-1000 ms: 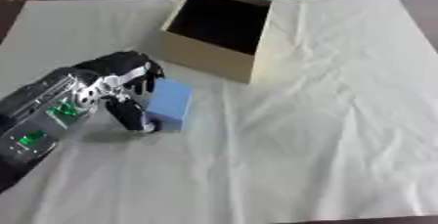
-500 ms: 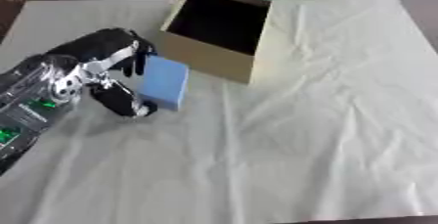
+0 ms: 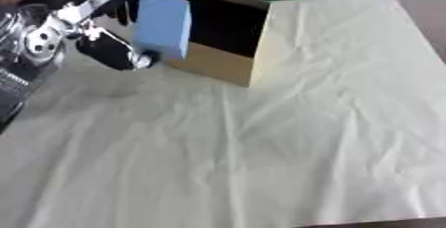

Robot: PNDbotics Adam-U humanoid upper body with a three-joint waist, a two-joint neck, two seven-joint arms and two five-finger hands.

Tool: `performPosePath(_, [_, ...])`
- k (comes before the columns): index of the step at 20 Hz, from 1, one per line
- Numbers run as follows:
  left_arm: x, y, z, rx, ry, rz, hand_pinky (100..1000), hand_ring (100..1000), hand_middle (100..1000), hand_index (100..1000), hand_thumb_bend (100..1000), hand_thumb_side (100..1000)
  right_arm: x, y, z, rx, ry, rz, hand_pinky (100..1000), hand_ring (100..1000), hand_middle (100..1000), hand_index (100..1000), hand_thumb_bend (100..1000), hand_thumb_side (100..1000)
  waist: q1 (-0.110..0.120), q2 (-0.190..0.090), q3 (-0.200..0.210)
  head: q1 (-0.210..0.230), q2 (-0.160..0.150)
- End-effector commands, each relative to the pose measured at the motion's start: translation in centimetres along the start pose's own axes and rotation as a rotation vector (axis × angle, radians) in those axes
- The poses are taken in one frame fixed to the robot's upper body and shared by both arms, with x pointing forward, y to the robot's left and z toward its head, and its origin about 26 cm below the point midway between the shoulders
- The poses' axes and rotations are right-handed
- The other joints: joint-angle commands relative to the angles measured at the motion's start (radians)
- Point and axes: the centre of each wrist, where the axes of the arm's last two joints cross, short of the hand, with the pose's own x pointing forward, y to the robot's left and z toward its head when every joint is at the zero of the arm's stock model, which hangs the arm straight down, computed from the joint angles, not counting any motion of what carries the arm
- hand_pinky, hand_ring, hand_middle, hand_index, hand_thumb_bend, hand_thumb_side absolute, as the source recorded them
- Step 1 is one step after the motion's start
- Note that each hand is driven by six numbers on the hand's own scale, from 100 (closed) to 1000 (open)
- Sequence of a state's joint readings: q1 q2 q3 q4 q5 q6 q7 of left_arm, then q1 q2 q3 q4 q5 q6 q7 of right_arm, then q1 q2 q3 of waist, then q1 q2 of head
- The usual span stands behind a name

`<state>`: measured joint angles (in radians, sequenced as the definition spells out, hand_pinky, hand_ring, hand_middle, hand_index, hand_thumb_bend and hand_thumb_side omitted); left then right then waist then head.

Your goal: Pick up objects on the table and place them in the box.

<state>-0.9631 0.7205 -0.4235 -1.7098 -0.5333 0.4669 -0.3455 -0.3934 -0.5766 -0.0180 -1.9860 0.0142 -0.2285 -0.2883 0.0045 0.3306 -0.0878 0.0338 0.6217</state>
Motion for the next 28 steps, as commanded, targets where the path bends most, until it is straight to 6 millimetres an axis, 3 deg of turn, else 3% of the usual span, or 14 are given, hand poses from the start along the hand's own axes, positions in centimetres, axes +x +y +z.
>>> performPosePath(1, [-0.6,1.4,-1.7,0.099,-0.005,0.001,615,521,464,460,403,100,0.6,-0.5,-0.9,0.005,-0.043,0.004,754,748,722,840,100,376,0.007,-0.010,-0.005,0.012,-0.015])
performPosePath(8, [-1.5,1.9,-6.1,0.273,-0.053,-0.011,628,532,468,485,407,100,0.9,-0.2,-1.6,0.007,-0.072,-0.012,754,748,722,840,100,378,0.012,0.015,-0.034,0.044,-0.041])
performPosePath(18, [-3.6,-1.8,-10.8,0.335,-0.033,-0.077,644,556,491,558,399,100,1.6,0.4,-2.8,0.004,-0.124,-0.052,754,749,721,840,100,379,0.012,0.062,-0.088,0.080,-0.080])
performPosePath(25, [-5.3,-4.0,-11.4,0.249,-0.007,-0.126,674,615,565,720,492,100,1.7,0.5,-3.2,0.001,-0.138,-0.063,754,749,721,841,100,380,0.011,0.075,-0.103,0.079,-0.085])
performPosePath(26, [-5.4,-4.1,-11.4,0.238,-0.003,-0.141,696,667,627,801,560,100,1.8,0.5,-3.2,0.001,-0.138,-0.063,754,749,721,841,100,380,0.011,0.075,-0.103,0.078,-0.084])
performPosePath(28, [-5.6,-4.2,-11.4,0.224,0.005,-0.179,718,721,689,851,602,100,1.8,0.6,-3.3,0.000,-0.138,-0.064,754,749,720,841,100,381,0.011,0.075,-0.103,0.078,-0.084])
